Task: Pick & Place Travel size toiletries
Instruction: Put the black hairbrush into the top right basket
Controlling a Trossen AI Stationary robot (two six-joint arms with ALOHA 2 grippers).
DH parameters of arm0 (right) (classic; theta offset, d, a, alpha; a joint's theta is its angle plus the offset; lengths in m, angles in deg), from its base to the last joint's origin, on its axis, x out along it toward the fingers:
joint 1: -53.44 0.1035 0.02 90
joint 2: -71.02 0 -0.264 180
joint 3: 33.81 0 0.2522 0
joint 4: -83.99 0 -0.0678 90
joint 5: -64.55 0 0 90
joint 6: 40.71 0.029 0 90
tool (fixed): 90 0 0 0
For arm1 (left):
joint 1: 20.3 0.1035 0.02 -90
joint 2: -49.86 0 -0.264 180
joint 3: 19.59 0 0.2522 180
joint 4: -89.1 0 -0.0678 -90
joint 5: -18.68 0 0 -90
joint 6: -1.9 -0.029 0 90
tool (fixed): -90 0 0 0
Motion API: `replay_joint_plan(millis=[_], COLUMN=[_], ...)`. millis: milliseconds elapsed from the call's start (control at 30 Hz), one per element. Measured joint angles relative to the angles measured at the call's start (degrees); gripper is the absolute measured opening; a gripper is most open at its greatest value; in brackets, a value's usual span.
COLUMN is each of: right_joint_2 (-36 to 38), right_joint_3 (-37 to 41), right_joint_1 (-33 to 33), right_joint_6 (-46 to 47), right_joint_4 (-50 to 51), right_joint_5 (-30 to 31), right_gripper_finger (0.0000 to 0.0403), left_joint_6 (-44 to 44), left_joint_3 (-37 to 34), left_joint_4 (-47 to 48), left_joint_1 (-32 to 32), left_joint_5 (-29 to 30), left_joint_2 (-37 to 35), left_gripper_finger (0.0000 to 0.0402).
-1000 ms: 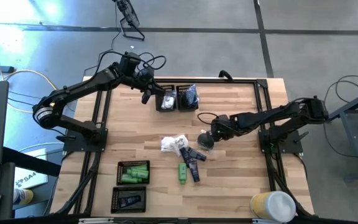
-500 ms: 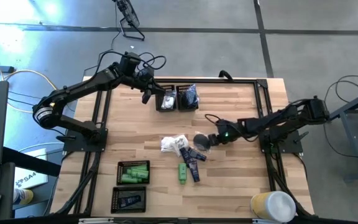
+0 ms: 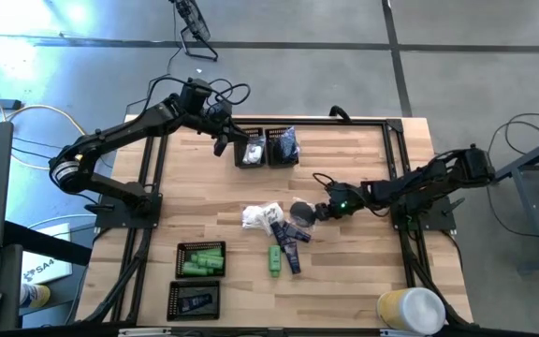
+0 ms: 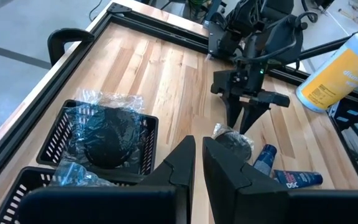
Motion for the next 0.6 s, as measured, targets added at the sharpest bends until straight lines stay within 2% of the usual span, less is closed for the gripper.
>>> replay_joint_plan(millis=[300,433,600], right_joint_2=[-0.50,-0.50,-1.85], right_joint_3=[-0.04,-0.04,-0.04], right_joint_1=[-0.04,-0.11,-0.15], right_joint_6=[4.00,4.00,2.81], right_joint_4=[-0.18,-0.18,-2.62], right_joint_5=[10.08,10.36,8.84], right_gripper_finger=[0.0174,0.0172,0.0148], left_joint_6=[0.20,0.21,0.21], left_joint_3=[0.00,0.00,0.00], left_joint_4=[0.00,0.00,-0.01], left_joint_1=[-0.01,-0.01,-0.01], left_joint_5=[0.13,0.13,0.13], left_joint_2=[0.01,0.00,0.00], left_gripper_finger=[0.0028,0.0028,0.0028])
